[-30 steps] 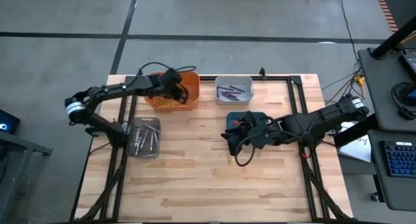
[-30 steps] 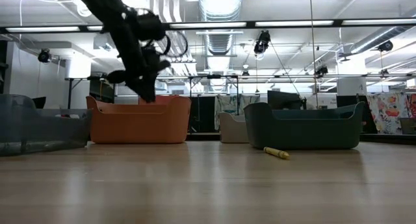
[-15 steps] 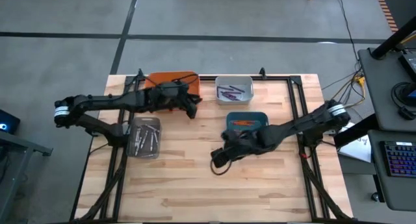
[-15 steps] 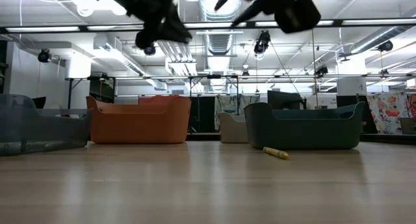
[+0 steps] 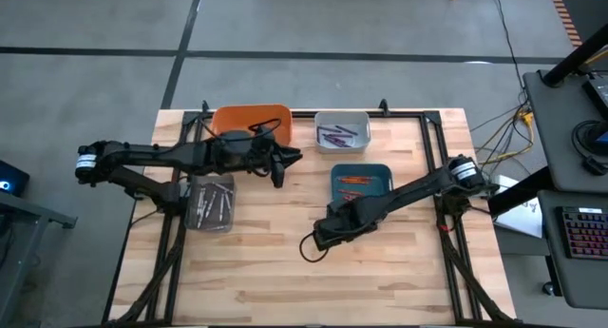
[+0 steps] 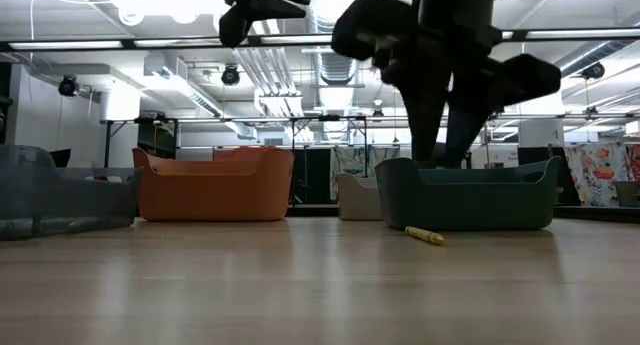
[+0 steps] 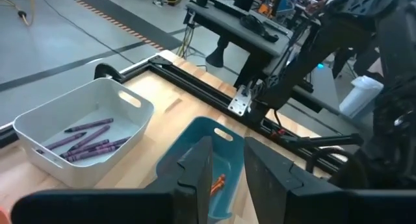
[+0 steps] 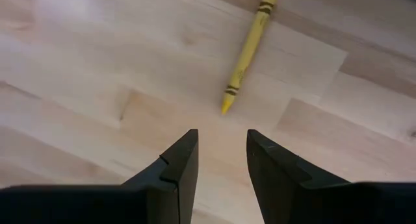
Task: Sort crayons
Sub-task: Put the yellow crayon into the orange bin
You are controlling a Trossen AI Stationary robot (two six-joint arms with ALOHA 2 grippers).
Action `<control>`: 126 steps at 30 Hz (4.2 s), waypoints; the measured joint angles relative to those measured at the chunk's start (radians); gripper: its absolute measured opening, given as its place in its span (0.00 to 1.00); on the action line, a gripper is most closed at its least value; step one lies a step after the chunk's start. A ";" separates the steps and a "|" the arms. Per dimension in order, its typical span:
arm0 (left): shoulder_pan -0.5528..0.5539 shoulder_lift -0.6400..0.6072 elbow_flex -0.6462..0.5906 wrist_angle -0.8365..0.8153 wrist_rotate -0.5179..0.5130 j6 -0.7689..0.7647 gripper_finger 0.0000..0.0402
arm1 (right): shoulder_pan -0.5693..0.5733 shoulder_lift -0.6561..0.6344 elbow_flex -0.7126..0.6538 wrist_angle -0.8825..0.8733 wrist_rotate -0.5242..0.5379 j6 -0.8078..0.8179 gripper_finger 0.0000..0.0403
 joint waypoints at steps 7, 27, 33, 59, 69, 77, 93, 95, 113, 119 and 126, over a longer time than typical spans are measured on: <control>-0.006 -0.022 0.000 -0.004 0.000 -0.004 0.18 | -0.015 0.061 -0.003 -0.005 0.008 -0.028 0.29; -0.022 -0.050 0.000 -0.048 0.001 -0.005 0.18 | -0.054 0.175 -0.005 0.046 0.009 -0.107 0.29; -0.026 -0.047 0.000 -0.055 0.001 -0.018 0.18 | -0.054 0.190 -0.004 0.057 0.004 -0.134 0.28; -0.185 -0.122 0.000 -0.030 0.083 -0.037 0.20 | 0.024 -0.099 -0.009 0.219 0.225 -0.412 0.03; -0.230 -0.133 -0.001 0.075 0.135 0.065 0.36 | 0.077 -0.337 -0.007 0.519 0.523 -0.901 0.03; -0.244 -0.095 -0.001 0.209 0.134 0.114 0.40 | 0.076 -0.353 -0.007 0.735 0.527 -1.172 0.03; -0.247 -0.001 -0.001 0.391 0.133 0.156 0.38 | 0.049 -0.356 -0.007 0.783 0.525 -1.234 0.03; -0.247 0.004 -0.001 0.399 0.129 0.158 0.38 | 0.047 -0.356 -0.006 0.783 0.525 -1.234 0.03; -0.203 -0.018 -0.001 0.372 0.069 0.184 0.01 | 0.041 -0.370 0.019 0.729 0.533 -1.189 0.11; -0.072 -0.076 0.000 0.089 0.069 0.184 0.01 | -0.003 -0.372 0.099 0.603 0.533 -1.103 0.23; 0.311 -0.078 0.000 -0.403 0.057 0.308 0.01 | -0.027 -0.372 0.166 0.508 0.534 -1.036 0.29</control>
